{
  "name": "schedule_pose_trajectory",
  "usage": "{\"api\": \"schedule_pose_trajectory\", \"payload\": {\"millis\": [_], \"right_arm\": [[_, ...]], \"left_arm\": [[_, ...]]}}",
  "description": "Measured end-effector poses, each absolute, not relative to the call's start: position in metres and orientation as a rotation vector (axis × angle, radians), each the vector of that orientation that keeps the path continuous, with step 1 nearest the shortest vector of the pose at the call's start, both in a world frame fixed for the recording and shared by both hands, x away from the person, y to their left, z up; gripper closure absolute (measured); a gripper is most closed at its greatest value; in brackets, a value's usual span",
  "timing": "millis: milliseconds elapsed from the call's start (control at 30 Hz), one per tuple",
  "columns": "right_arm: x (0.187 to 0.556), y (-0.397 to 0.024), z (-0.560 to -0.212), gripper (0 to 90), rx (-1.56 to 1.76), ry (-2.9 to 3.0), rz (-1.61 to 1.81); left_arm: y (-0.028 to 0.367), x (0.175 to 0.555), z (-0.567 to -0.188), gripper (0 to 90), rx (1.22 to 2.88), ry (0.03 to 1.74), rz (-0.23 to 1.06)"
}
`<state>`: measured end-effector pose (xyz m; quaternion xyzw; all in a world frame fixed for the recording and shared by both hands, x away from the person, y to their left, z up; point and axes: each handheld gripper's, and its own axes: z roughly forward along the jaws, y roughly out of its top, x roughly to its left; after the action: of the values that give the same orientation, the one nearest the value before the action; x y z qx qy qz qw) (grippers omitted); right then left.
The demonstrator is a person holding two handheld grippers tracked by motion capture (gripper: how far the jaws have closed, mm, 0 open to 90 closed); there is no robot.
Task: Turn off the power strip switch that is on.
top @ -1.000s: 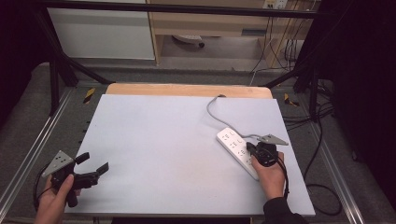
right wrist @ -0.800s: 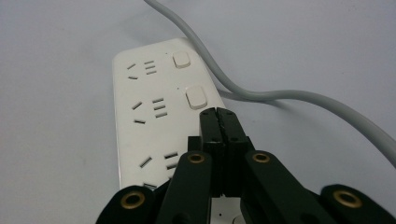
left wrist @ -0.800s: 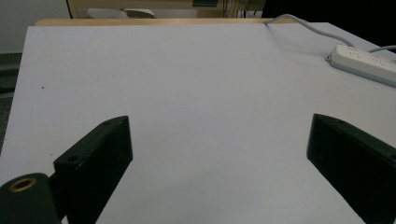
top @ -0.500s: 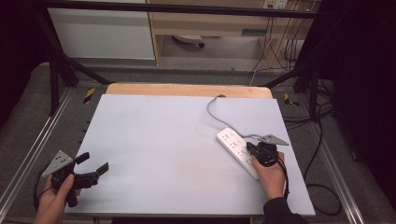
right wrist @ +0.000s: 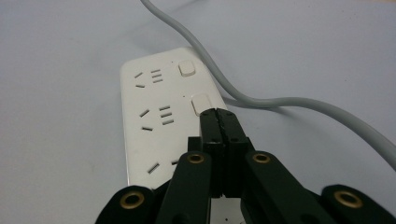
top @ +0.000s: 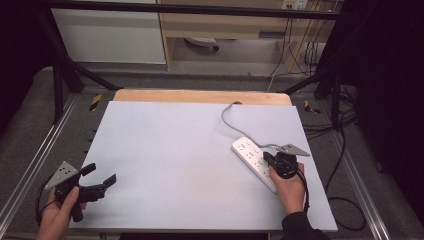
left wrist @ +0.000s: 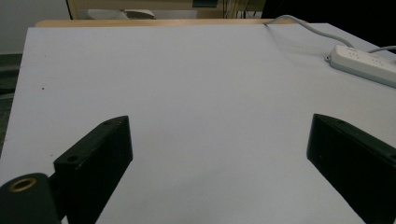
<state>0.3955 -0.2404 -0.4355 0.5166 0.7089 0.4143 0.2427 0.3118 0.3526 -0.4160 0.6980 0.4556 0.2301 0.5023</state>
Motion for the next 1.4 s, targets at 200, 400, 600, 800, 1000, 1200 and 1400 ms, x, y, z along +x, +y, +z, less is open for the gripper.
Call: {"api": "schedule_pose_trajectory", "payload": {"millis": [200, 400, 600, 800, 1000, 1200, 1400], "right_arm": [[0.394, -0.24, -0.433, 88.1, 1.401, 1.925, 1.159], [0.393, -0.239, -0.43, 83.0, 1.392, 1.911, 1.19], [0.393, -0.239, -0.427, 75.3, 1.378, 1.892, 1.221], [0.392, -0.238, -0.427, 71.4, 1.378, 1.889, 1.235], [0.392, -0.238, -0.425, 65.0, 1.38, 1.89, 1.248], [0.392, -0.235, -0.423, 53.8, 1.379, 1.899, 1.27], [0.392, -0.234, -0.42, 43.8, 1.386, 1.893, 1.278]], "left_arm": [[0.353, 0.312, -0.416, 6.9, 1.687, 1.101, 0.556], [0.353, 0.312, -0.416, 6.9, 1.689, 1.102, 0.555], [0.353, 0.312, -0.416, 6.9, 1.685, 1.104, 0.555], [0.353, 0.312, -0.416, 6.9, 1.686, 1.103, 0.555], [0.353, 0.312, -0.416, 6.9, 1.686, 1.103, 0.554], [0.353, 0.312, -0.416, 6.9, 1.685, 1.103, 0.555], [0.353, 0.312, -0.416, 6.9, 1.687, 1.102, 0.555]]}}
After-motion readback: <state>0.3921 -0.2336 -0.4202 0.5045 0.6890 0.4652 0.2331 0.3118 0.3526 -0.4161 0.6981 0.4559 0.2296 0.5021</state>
